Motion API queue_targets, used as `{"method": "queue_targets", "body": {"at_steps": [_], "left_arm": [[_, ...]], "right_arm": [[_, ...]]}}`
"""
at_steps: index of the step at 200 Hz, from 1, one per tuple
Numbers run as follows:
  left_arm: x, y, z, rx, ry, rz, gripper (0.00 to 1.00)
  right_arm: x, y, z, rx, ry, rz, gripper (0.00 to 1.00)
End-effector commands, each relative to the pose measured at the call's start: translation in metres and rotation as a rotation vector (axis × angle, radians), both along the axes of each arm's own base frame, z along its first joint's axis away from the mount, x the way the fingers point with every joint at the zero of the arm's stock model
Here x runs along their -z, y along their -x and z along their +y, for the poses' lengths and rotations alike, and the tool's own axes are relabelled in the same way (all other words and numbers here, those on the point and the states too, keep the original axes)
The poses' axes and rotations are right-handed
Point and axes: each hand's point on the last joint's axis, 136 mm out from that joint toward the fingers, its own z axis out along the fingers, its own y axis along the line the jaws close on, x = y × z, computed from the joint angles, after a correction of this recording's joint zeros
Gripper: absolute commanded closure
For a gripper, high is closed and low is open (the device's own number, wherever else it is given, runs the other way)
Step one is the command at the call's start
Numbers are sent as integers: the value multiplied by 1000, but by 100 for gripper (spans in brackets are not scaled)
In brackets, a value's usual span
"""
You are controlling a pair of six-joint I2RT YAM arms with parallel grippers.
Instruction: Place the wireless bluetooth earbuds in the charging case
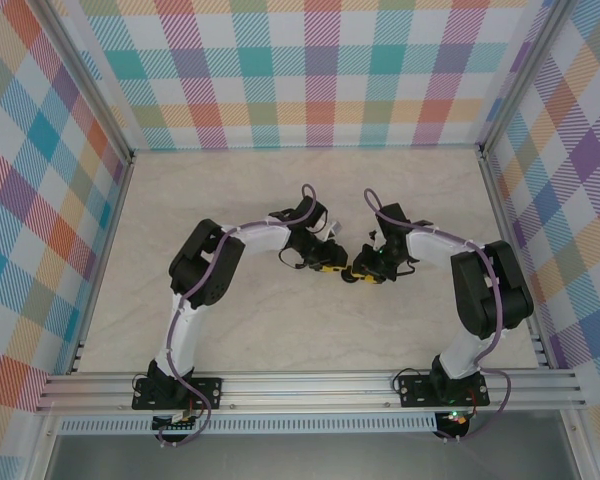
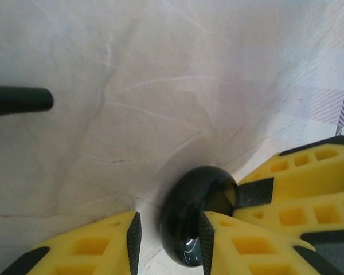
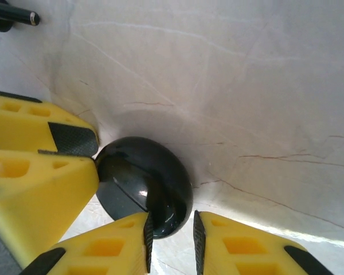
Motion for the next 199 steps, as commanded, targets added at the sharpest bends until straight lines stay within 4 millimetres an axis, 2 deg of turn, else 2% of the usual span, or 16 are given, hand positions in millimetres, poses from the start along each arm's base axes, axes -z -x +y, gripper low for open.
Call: {"method": "queue_targets", "body": {"at_steps": [1,76,109,143,199], "left_arm": [[-9,16,-1,22,-2,0,66],[-25,8,9,-19,-35,-85,55],[-25,8,8,-37,-20,-76,55],[-36,6,3,-41,35,-108,52],[-33,5,1,-56,67,-94,50]], "right_arm": [[3,1,-6,-19,54,8,72],[-19,-1,-8,-31,12,-76,66],[-18,-6,-7,-31,-16,-73,67],[-16,-8,-3,-26,-68,-56,67],[-14,-9,-4,-2,-107,-53,64]]}}
